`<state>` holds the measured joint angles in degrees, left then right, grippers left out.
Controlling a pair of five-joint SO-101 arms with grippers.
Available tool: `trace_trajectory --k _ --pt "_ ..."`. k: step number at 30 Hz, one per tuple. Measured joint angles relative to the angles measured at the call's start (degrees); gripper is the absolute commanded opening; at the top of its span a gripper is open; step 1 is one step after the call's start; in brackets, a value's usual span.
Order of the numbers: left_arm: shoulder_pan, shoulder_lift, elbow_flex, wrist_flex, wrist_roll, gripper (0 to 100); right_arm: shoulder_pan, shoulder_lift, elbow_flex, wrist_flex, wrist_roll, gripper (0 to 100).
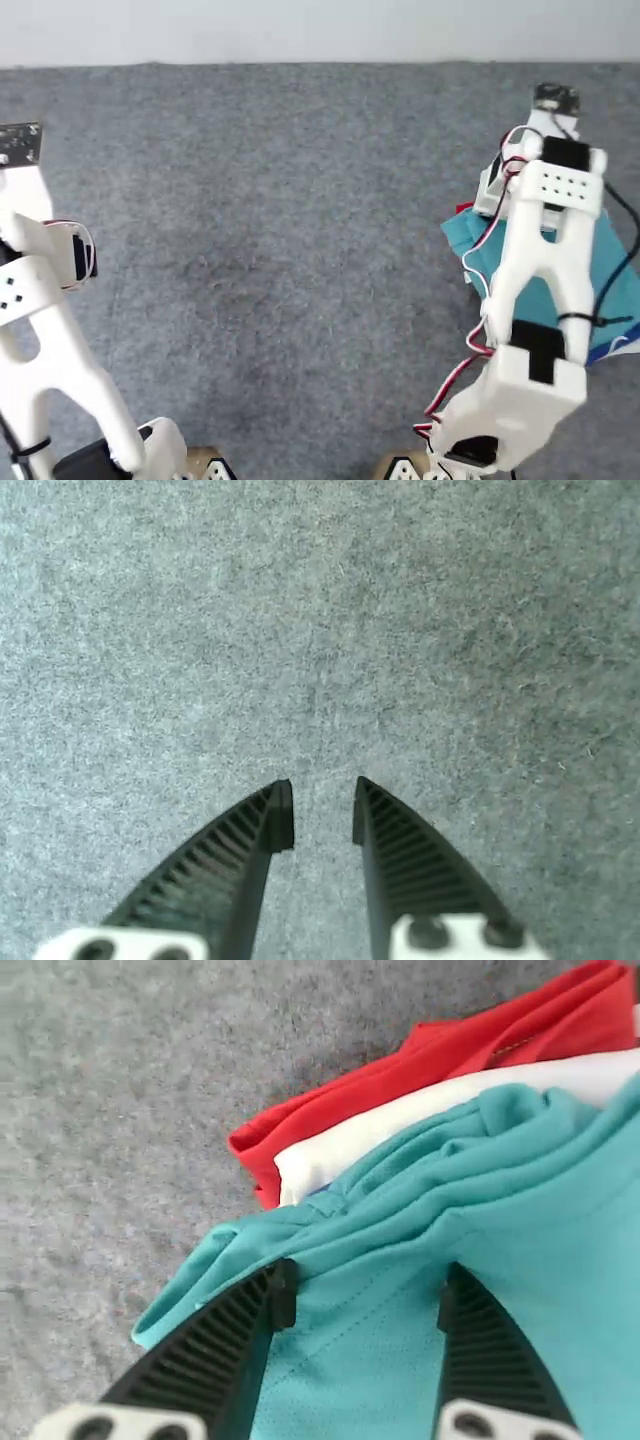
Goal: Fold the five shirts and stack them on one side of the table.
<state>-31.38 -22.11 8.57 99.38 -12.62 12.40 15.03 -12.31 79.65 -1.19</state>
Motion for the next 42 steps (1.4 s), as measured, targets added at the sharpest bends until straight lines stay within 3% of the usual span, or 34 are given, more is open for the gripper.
trace_trajectory --k 5,12,17,24,33,42 --pt "0.0 0.0 1.1 0.0 0.0 11 0.0 0.1 -1.0 1.7 0.0 23.4" --pt "0.1 0.0 1.2 0.0 0.0 11 0.0 -12.5 -9.0 14.1 0.0 23.4" --pt "5.4 0.0 5.3 0.0 0.0 11 -1.2 -21.0 -9.8 16.9 4.0 23.4" --pt "19.5 0.0 13.2 -3.2 0.0 11 -17.4 -20.6 0.2 15.8 14.4 23.4" --pt "32.5 0.0 30.5 -19.3 0.1 11 -38.7 -4.0 19.4 -0.5 15.5 23.4" --pt "34.6 0.0 37.9 -28.7 0.3 11 -44.0 8.8 19.6 -6.9 15.4 23.4"
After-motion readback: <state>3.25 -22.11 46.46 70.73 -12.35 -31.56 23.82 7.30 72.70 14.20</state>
